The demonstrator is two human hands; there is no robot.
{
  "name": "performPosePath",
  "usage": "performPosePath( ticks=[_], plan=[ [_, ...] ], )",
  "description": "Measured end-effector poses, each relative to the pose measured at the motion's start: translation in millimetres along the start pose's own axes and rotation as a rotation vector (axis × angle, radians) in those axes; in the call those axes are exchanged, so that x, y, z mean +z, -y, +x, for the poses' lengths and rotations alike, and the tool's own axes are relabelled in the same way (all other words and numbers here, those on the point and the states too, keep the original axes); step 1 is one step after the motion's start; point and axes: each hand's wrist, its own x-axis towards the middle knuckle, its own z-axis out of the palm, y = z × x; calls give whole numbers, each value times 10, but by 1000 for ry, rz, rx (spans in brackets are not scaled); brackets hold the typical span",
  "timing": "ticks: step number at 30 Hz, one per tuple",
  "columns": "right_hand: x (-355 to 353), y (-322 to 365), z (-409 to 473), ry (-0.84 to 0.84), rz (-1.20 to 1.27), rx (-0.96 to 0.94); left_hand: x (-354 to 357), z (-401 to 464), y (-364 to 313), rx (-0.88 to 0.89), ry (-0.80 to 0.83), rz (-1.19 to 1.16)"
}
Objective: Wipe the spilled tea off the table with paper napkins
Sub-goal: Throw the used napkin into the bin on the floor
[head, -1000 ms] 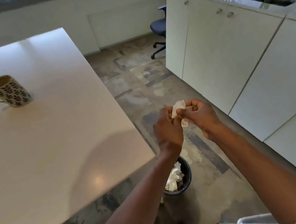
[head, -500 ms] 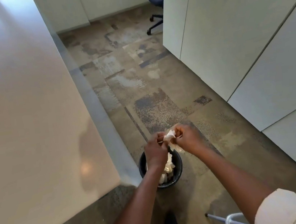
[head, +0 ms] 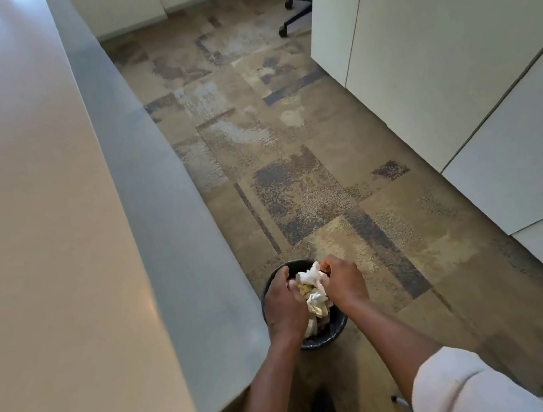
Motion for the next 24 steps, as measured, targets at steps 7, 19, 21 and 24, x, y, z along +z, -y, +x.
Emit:
performPosePath(
  ticks=[7, 19, 21, 24],
  plan=[
    [160, -92, 100, 58, -112, 12, -35, 23, 23, -41, -190, -31],
    [-270, 154, -36, -36, 20, -103, -242, -127, -313, 31, -25, 55],
    [-459, 305, -69, -75, 52, -141, -348, -159, -475, 71, -18, 9],
    [-831, 581, -128, -142, 71, -218, -552, -240, -799, 172, -77, -61]
  ],
)
